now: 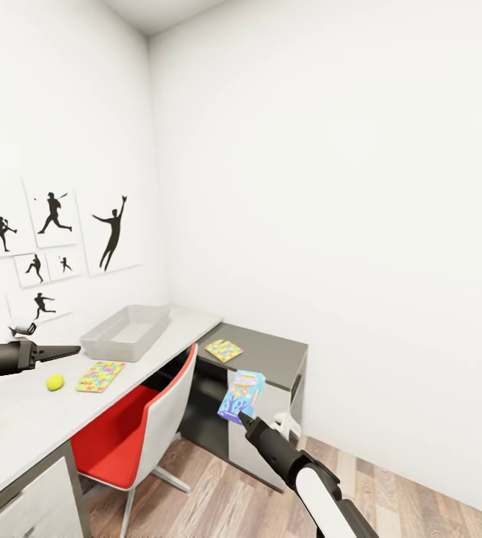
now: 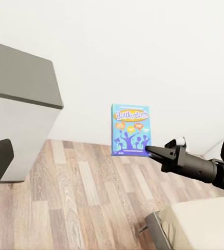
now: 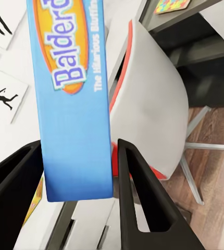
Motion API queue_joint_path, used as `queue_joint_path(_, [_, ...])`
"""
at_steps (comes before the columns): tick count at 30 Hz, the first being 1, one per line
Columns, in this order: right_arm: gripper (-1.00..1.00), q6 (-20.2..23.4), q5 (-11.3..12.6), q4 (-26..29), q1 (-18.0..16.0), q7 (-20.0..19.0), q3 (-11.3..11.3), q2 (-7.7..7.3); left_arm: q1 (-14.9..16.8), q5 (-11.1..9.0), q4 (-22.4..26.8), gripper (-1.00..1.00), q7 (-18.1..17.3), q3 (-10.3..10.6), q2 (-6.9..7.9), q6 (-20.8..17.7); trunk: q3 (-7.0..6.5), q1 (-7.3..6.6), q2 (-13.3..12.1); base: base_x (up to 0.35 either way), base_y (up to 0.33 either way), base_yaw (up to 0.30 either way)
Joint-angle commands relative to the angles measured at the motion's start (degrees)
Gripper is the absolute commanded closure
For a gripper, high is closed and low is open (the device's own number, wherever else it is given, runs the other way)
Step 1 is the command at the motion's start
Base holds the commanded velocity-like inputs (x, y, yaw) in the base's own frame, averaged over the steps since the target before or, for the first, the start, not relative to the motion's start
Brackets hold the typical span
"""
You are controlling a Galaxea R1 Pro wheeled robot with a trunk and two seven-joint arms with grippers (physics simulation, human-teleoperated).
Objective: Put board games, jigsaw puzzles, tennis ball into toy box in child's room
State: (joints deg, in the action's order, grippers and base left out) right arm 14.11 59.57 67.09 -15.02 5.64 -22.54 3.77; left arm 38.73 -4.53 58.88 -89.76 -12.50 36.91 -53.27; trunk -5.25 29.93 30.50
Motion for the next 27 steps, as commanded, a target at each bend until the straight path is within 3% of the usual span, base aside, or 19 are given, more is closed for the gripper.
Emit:
queue_joint_path(1, [1.00, 0.1, 0.6, 0.2, 0.0, 0.4, 0.0, 0.00, 0.0, 0.1, 0.0, -1.00, -0.2, 0.0, 0.01, -0.6, 0.07, 0.02, 0.0, 0.035, -0.177, 0.021])
queue_joint_path(18, [1.00, 0.0, 0.6, 0.2, 0.0, 0.4, 0.0, 0.01, 0.0, 0.1, -0.1, -1.00, -0.2, 0.0, 0.01, 0.6, 0.53, 0.02, 0.0, 0.060, -0.073, 0.003])
queue_joint_path(27, [1.00, 0.0, 0.6, 0.1, 0.0, 0.4, 0.0, 0.01, 0.0, 0.1, -0.1, -1.00, -0.2, 0.0, -0.01, 0.6, 1.26, 0.02, 0.0, 0.002, -0.170, 0.003])
